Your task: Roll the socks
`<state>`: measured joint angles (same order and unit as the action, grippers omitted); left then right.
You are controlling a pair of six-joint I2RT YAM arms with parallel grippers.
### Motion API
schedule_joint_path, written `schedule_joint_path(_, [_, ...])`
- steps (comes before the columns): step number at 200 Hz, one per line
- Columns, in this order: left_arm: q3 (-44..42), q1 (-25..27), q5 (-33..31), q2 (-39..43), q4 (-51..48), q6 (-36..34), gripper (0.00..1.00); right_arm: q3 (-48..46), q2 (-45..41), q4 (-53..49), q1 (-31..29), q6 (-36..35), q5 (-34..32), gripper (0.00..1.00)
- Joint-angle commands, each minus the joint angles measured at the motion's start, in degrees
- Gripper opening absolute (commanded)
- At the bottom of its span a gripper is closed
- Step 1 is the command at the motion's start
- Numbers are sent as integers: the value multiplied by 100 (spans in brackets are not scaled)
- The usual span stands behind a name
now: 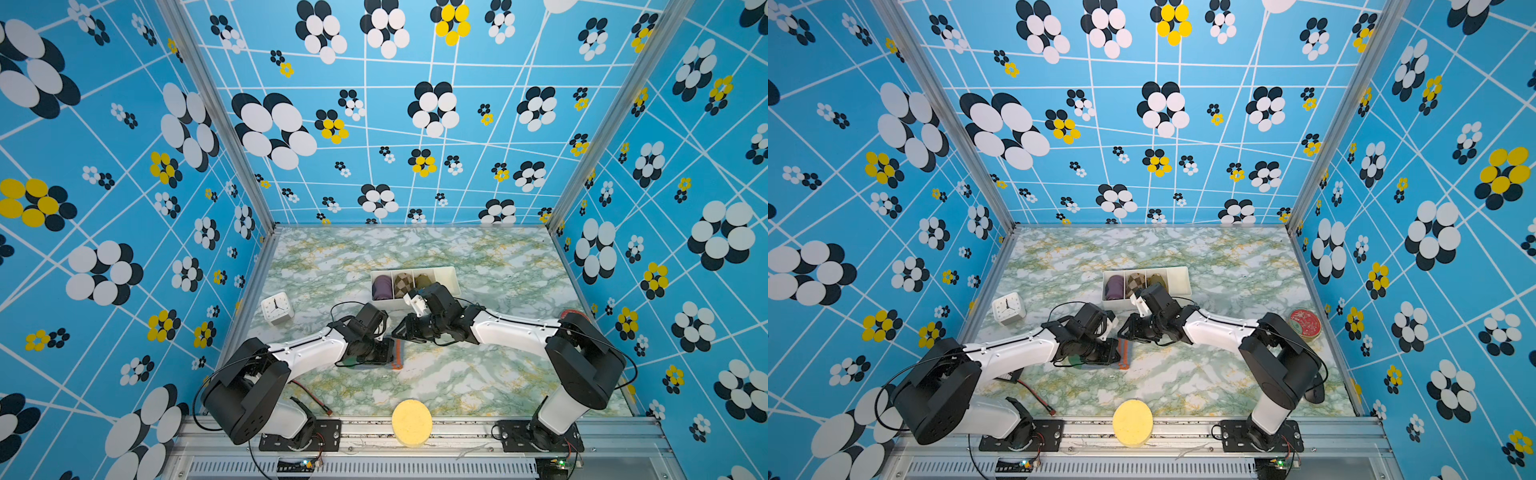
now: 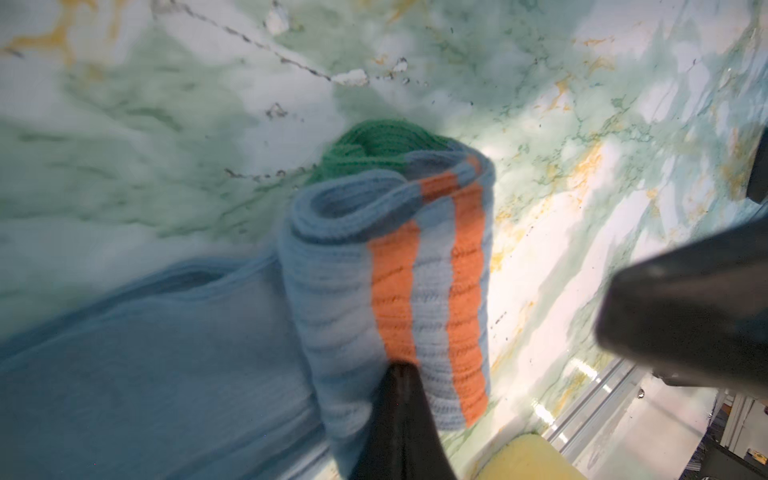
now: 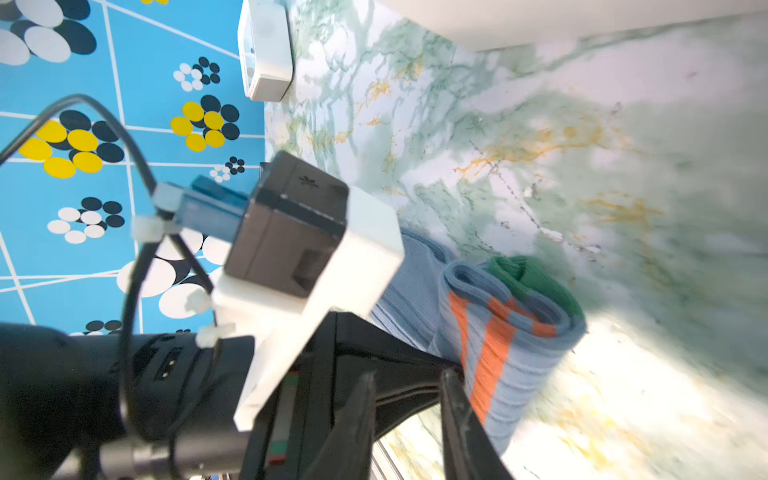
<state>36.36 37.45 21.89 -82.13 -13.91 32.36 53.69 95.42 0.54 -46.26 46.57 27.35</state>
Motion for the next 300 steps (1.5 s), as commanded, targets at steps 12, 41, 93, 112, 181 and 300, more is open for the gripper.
schedule_joint_path(12, [-103,-130,-18,-197,72,88,0,-339,-145,-595,-6,-170,-327,35])
schedule_joint_path(41, [-96,-172,17,-251,145,135,0,-491,-158,-494,-89,-56,-351,38])
schedule_joint_path(93, [-93,-187,43,-277,175,140,0,-404,70,-332,-209,2,-362,38])
schedule_joint_path(112, [-113,-203,52,-269,193,157,0,-368,171,-267,-212,-15,-379,38])
schedule_joint_path(181, [-144,-352,203,-295,257,143,0,-39,695,-71,-208,-75,-318,38])
schedule_joint_path(300, [155,-380,427,-729,354,91,0,286,861,-521,-213,-421,-505,15])
